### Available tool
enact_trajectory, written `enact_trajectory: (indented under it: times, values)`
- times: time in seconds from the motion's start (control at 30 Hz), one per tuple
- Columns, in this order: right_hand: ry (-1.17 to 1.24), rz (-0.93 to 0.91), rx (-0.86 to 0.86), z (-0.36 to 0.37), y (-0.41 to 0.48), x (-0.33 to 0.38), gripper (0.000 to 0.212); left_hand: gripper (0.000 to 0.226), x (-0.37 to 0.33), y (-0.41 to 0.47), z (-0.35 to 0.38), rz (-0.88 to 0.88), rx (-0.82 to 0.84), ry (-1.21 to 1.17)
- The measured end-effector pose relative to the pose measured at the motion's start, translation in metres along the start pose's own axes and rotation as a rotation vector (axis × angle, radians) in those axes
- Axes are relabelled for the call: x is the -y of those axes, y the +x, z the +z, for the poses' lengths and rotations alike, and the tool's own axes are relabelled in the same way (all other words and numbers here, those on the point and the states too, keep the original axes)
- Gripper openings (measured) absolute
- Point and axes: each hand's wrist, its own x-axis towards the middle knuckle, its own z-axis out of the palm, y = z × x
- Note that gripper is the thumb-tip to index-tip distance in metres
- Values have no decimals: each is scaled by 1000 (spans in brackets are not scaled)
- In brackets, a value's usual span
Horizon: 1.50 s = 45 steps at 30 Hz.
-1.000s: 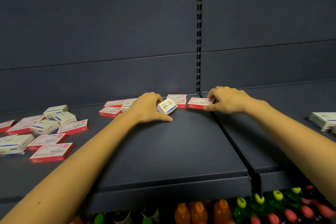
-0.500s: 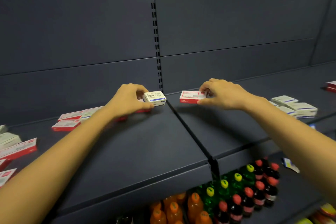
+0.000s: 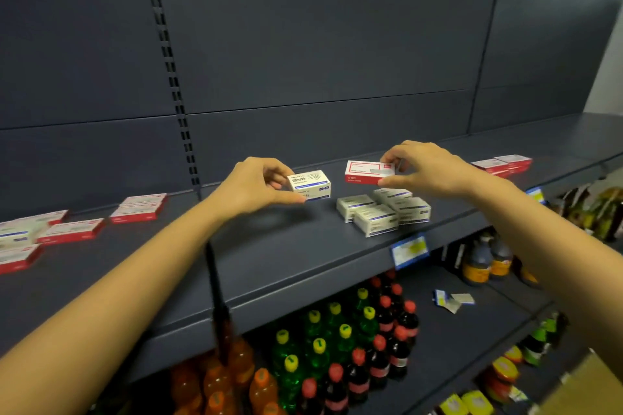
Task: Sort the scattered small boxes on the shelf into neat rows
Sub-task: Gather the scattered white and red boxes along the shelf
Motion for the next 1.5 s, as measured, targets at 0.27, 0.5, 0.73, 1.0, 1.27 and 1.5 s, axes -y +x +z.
enact_trajectory:
  times: [0.27, 0.5, 0.73, 1.0, 1.27, 1.5]
  values:
    - [3, 3, 38, -19, -14, -93, 40, 33, -48, 21, 75, -47, 30, -67]
    - [43, -76, 76, -16, -19, -140, 41, 36, -63, 20, 88, -118, 29, 121]
    - [48, -102, 82, -21, -19, -183, 41, 34, -108, 49, 98, -43, -178, 302]
    - [57, -58, 31, -25, -2, -252, 38, 32, -144, 117, 161, 25, -130, 549]
    - [35, -35, 79, -30, 42, -325, 35, 33, -153, 185, 204, -6, -90, 658]
    - [61, -123, 133, -22, 73, -363, 39, 33, -161, 218, 228, -51, -81, 660]
